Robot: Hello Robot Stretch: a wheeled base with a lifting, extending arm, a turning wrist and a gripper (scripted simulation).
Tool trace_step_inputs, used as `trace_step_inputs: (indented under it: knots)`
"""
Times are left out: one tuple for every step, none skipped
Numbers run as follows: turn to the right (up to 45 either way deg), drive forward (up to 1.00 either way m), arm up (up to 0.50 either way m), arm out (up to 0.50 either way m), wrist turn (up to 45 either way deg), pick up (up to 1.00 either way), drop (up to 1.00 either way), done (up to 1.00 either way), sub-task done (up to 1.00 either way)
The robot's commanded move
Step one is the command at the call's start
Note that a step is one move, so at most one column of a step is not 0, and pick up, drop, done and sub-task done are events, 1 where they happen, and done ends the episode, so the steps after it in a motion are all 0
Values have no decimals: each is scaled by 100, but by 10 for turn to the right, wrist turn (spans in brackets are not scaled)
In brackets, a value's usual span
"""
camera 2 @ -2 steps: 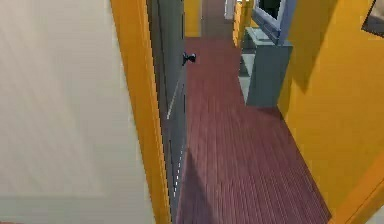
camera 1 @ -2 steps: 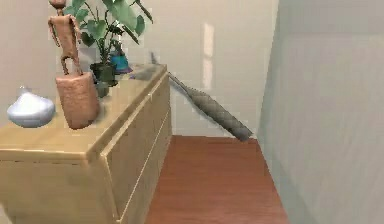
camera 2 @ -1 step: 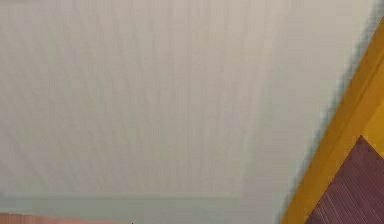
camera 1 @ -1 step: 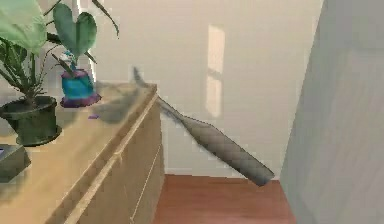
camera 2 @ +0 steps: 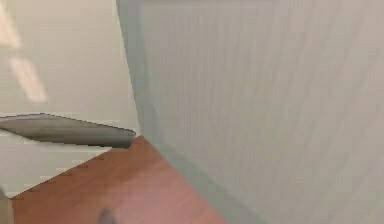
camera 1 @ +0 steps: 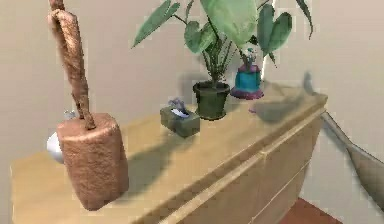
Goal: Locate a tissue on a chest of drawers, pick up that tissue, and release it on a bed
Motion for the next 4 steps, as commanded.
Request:
trace_step_inputs:
  knots:
    - [-450,0,0,0,0,0,0,0,0]
    - [-420,0,0,0,0,0,0,0,0]
    - [0,0,50,0,0,0,0,0,0]
    - [0,0,38,0,0,0,0,0,0]
